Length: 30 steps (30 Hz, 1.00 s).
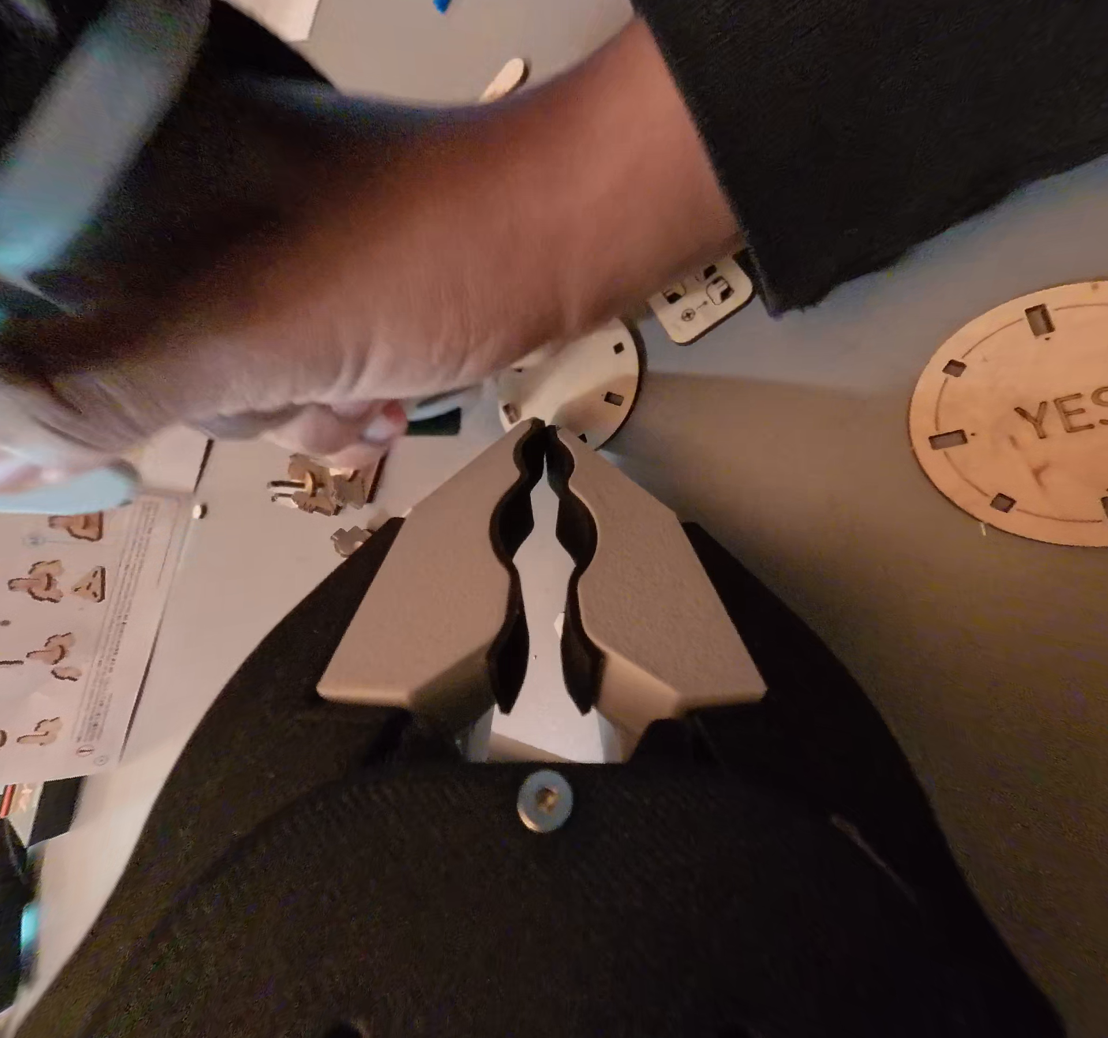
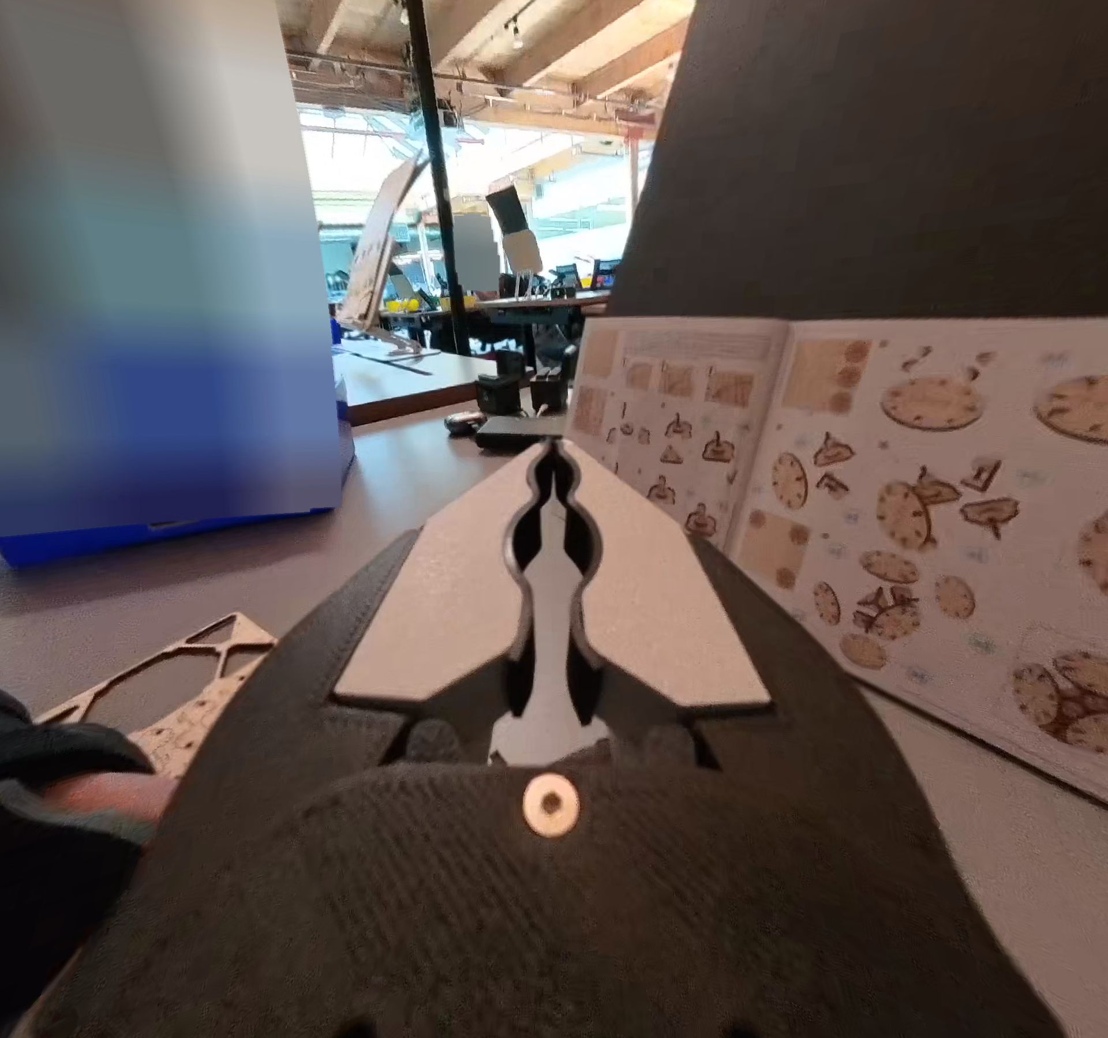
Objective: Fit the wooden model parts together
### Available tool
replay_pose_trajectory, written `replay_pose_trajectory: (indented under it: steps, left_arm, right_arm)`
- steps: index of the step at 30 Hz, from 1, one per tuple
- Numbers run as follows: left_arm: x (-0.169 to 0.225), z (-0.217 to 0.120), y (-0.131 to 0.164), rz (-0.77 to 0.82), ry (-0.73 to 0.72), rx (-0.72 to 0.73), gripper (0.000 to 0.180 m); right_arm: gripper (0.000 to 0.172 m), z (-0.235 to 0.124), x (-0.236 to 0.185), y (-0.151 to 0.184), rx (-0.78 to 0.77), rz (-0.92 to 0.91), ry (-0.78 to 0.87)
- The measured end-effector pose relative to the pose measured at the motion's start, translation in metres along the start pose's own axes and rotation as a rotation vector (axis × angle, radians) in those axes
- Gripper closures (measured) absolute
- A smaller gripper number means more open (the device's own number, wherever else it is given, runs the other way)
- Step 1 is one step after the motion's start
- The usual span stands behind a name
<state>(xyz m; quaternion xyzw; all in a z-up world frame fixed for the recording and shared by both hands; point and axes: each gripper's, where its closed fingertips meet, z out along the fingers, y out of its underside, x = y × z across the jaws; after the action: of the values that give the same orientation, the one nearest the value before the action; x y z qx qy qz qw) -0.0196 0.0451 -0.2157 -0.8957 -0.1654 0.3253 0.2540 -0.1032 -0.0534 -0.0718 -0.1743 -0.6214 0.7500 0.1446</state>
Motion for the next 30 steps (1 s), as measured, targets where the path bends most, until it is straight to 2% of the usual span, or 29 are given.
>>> replay_pose_trajectory:
  steps: [2,3,5,7,9,11,14,16,19,21,22,24,25,26,27,30]
  left_arm:
    - [0.0,0.0,0.0,-0.012,0.009,0.003,0.179]
    - [0.0,0.0,0.0,-0.009,0.006,0.002,0.179]
    - [0.0,0.0,0.0,0.0,-0.001,0.0,0.179]
    - [0.0,0.0,0.0,0.006,-0.006,-0.003,0.179]
    - [0.0,0.0,0.0,0.001,-0.001,0.001,0.179]
    - [0.0,0.0,0.0,-0.012,0.009,0.005,0.179]
    - [0.0,0.0,0.0,-0.005,0.004,0.005,0.179]
    - [0.0,0.0,0.0,-0.001,0.004,0.007,0.179]
    - [0.0,0.0,0.0,-0.013,0.017,0.015,0.179]
    - [0.0,0.0,0.0,-0.018,0.023,0.018,0.179]
    - [0.0,0.0,0.0,-0.018,0.023,0.019,0.179]
    - [0.0,0.0,0.0,-0.017,0.024,0.02,0.179]
    - [0.0,0.0,0.0,-0.02,0.027,0.021,0.179]
    - [0.0,0.0,0.0,-0.024,0.03,0.021,0.179]
    - [0.0,0.0,0.0,-0.027,0.033,0.022,0.179]
    - [0.0,0.0,0.0,-0.03,0.036,0.024,0.179]
  right_arm:
    - [0.172,-0.004,-0.011,-0.013,0.027,-0.027,-0.026]
    - [0.172,-0.003,-0.015,-0.008,0.009,-0.003,-0.047]
    - [0.172,0.005,-0.012,0.025,-0.113,0.01,-0.039]
    - [0.172,0.009,0.001,0.028,-0.109,-0.031,0.005]
    - [0.172,0.005,0.001,0.009,-0.04,0.016,-0.004]
    - [0.172,-0.003,-0.007,-0.01,0.01,-0.037,-0.02]
    - [0.172,-0.006,-0.02,-0.005,-0.025,-0.02,-0.065]
    - [0.172,-0.009,-0.023,0.008,-0.114,-0.048,-0.097]
    - [0.172,-0.022,-0.021,0.033,-0.35,-0.057,-0.22]
    - [0.152,-0.044,-0.012,0.055,-0.54,-0.089,-0.289]
    - [0.154,-0.057,-0.008,0.066,-0.625,-0.108,-0.315]
    - [0.138,-0.08,-0.002,0.083,-0.739,-0.14,-0.352]
    - [0.141,-0.089,-0.001,0.09,-0.778,-0.153,-0.365]
    - [0.16,-0.101,-0.005,0.096,-0.831,-0.147,-0.411]
    - [0.171,-0.111,-0.008,0.101,-0.876,-0.131,-0.443]
    - [0.17,-0.12,-0.006,0.104,-0.889,-0.123,-0.446]
